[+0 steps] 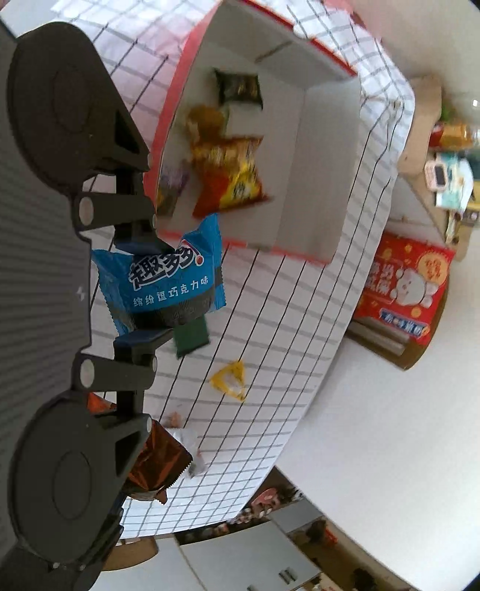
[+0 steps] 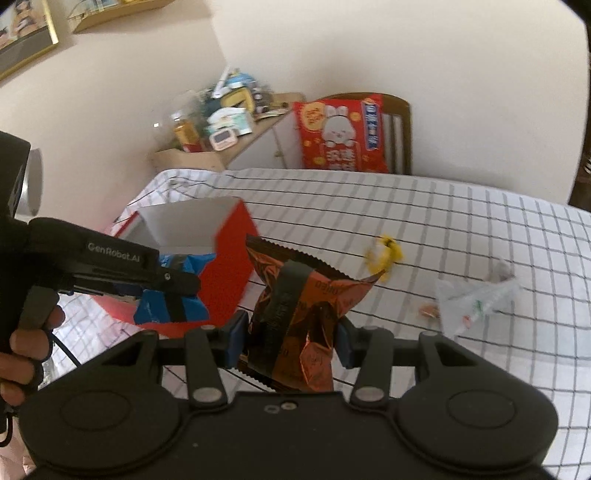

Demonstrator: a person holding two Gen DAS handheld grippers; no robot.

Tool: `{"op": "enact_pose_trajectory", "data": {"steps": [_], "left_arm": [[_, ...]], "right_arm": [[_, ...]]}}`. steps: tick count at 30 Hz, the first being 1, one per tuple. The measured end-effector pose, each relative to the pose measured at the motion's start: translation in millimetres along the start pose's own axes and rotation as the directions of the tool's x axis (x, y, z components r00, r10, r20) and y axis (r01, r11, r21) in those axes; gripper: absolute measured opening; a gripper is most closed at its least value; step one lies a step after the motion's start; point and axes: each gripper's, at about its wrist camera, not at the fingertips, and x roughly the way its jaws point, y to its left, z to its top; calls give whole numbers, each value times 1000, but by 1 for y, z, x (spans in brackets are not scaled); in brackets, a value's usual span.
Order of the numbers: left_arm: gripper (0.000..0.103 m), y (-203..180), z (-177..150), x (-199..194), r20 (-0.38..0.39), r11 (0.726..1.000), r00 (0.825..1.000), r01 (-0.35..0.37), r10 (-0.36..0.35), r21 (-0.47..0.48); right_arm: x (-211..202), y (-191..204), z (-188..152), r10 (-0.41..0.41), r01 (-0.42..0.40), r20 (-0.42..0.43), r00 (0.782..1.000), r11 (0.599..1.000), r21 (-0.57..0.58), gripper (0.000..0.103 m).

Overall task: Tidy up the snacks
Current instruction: 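Carry the blue packet and orange-brown bag with both tools over the red box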

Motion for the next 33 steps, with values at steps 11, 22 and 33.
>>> {"op": "enact_pose_trajectory", "data": {"steps": [11,22,33], "left_arm": [[39,78,20,-20,49,993,996,-70,75,-98],[39,144,52,-10,69,975,983,-161,173,-155],[39,176,71,30,17,964,973,-227,232,-136]], "right_arm": [[40,67,24,57,-59,-26,998,994,-87,47],[100,121,46,42,-52,-66,997,985,-165,47],[163,154,56,1,-31,-113,994,965,-261,47]]}}
